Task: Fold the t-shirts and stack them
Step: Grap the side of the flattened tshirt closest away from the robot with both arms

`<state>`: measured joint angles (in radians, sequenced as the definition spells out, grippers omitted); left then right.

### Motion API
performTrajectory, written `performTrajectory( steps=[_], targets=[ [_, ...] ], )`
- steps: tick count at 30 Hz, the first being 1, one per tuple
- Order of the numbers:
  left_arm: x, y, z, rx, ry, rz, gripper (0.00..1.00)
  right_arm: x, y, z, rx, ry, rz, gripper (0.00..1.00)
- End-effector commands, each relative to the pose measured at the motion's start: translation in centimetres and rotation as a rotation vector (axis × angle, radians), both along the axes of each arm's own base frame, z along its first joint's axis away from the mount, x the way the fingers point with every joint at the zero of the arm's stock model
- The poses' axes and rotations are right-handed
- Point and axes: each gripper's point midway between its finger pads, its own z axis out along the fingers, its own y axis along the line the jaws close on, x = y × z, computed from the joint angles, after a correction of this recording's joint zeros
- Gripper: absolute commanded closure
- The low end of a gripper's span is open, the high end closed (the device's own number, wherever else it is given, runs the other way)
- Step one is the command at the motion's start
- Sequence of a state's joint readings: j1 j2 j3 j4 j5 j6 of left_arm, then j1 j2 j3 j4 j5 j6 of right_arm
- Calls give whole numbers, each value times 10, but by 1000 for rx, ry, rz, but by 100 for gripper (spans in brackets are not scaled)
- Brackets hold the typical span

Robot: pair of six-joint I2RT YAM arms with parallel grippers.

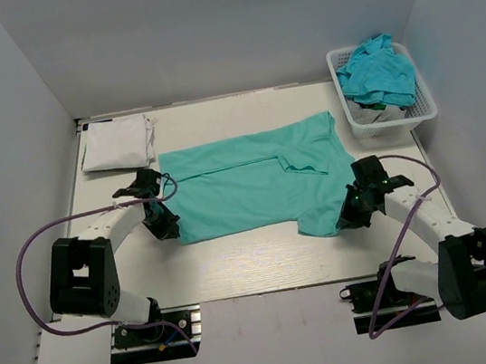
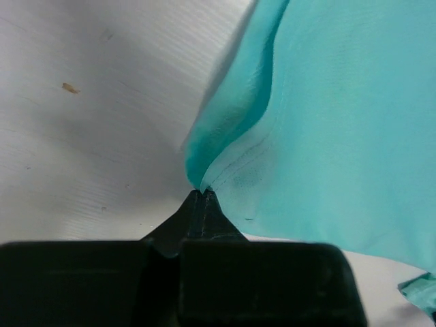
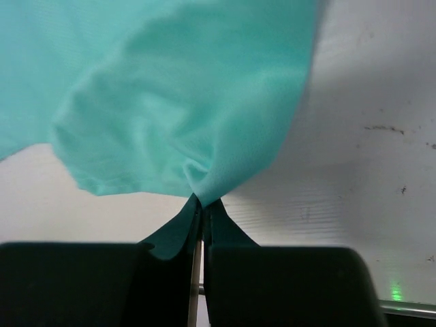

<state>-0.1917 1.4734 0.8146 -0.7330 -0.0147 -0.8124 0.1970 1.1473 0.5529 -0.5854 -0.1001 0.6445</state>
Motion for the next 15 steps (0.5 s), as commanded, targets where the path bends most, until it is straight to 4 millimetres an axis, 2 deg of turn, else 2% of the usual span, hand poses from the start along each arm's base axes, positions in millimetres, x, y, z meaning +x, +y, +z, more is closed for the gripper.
performTrajectory(
  steps=[1,2,3,5,6,7,10,12,13,14,15],
  targets=[
    [20,-9,30,-47,-94,-4,100,26,8,29,31,-75,20,100],
    [25,-11,35,-60,-109,-7,100,30,10,32,38,-86,24,100],
    [25,-12,38,-62,-107,1,100,41,12,45,44,-114,21,100],
    [31,-10,44,-62,-106,11,100,48,14,46,47,-97,25,100],
    [32,-9,42,-49,-93,14,100,62,16,63,46,-140,34,100],
    [36,-10,45,-52,-95,23,100,66,17,59,45,-112,28,100],
    [40,-9,43,-37,-64,35,100,93,21,83,49,-149,23,100],
    [46,-7,46,-36,-58,44,100,102,20,80,38,-136,25,100],
    [50,-4,46,-35,-58,55,100,118,21,95,41,-180,23,100],
    [54,-5,46,-34,-49,55,100,122,21,89,30,-163,28,100],
    [55,-2,46,-32,-39,66,100,128,20,93,27,-171,25,100]
  ],
)
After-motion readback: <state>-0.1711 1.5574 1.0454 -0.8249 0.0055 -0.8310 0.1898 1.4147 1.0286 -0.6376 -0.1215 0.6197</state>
